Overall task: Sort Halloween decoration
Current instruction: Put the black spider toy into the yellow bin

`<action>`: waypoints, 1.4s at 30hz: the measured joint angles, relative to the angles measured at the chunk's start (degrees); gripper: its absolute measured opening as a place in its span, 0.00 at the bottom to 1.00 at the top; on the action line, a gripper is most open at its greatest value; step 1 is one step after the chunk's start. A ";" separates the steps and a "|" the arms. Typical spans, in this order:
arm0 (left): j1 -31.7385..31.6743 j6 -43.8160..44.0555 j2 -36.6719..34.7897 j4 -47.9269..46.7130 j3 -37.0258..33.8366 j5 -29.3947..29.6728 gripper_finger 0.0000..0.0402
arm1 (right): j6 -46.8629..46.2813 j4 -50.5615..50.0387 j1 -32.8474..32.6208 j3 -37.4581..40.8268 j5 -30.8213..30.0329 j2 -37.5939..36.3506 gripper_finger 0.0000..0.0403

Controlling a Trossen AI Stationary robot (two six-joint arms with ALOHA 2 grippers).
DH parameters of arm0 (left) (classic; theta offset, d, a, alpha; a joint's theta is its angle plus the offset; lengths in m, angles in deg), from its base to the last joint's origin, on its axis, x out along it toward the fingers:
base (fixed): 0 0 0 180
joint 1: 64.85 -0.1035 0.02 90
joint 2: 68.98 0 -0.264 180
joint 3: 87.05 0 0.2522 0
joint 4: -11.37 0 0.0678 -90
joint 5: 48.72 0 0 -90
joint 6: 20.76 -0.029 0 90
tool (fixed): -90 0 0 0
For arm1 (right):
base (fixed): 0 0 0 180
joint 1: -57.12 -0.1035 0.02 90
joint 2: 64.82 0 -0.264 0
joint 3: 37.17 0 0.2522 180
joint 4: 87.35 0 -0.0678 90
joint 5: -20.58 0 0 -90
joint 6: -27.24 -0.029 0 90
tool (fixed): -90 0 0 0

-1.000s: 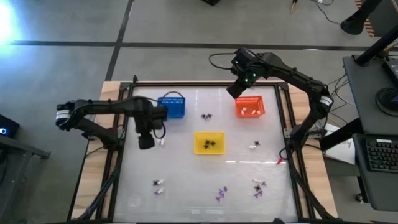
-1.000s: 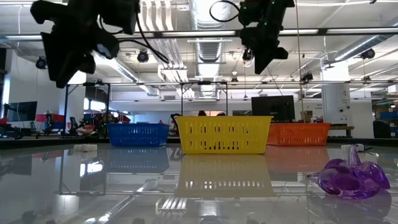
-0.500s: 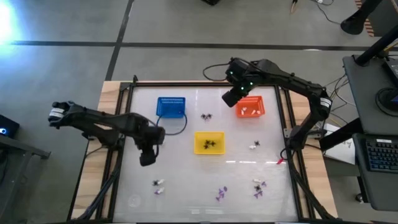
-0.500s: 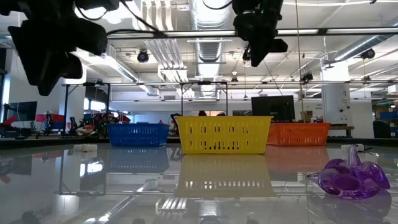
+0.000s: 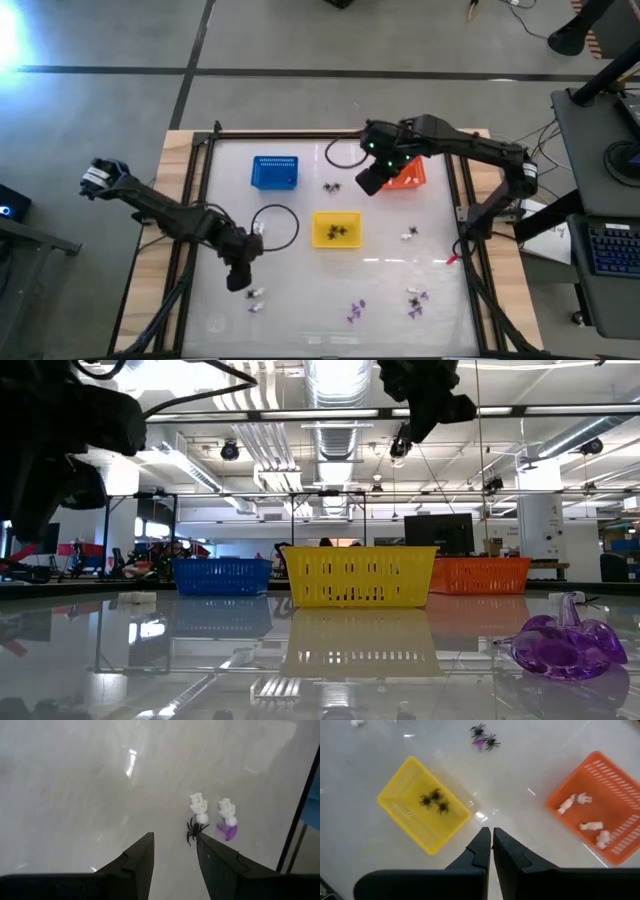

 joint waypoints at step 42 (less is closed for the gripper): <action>13.45 6.78 21.87 11.07 2.24 2.70 0.28 | -8.20 0.17 -12.17 0.02 -2.66 -0.66 0.03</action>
